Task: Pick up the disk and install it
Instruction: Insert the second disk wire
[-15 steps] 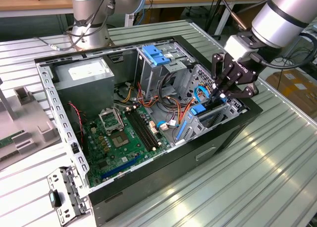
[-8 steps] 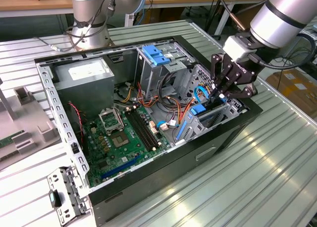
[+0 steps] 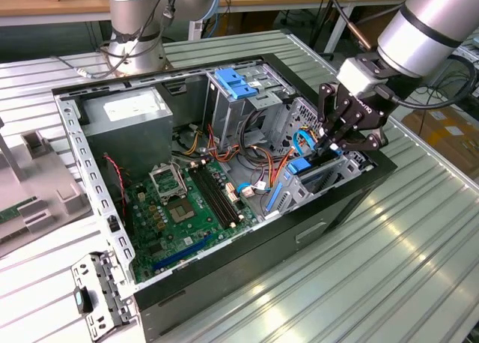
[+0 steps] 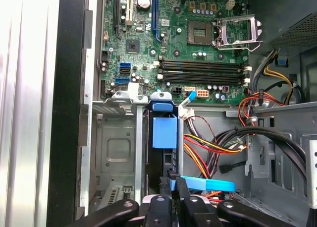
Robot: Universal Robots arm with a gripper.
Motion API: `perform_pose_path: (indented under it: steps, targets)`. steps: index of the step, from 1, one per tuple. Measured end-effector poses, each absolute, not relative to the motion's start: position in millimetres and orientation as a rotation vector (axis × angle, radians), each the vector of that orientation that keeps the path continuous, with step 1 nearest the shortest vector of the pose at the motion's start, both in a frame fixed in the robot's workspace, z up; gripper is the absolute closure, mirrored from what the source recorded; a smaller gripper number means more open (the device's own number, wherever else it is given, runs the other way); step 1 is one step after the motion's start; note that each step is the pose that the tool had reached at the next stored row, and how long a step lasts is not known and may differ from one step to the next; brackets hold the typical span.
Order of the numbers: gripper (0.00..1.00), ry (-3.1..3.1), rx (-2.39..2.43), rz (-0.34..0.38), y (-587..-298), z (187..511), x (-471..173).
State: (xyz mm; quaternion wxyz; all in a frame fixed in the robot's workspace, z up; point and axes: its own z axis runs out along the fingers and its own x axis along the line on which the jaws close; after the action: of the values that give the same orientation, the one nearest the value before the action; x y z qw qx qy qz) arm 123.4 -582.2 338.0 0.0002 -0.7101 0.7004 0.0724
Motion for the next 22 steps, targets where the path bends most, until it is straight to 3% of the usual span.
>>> perform_pose_path:
  steps: [1,2,11,12,13,22]
  targets:
    - [0.83,2.200,-2.231,0.227,-582.3,338.0,123.4]
    - [0.76,2.201,-2.231,0.226,-582.2,338.6,123.4]
    - [0.76,2.196,-2.227,0.235,-579.9,352.1,123.4]
    - [0.78,2.193,-2.225,0.240,-579.8,351.3,123.3]
    - [0.89,2.192,-2.224,0.243,-579.8,349.4,123.2]
    - [0.89,2.193,-2.225,0.247,-582.1,340.3,123.4]
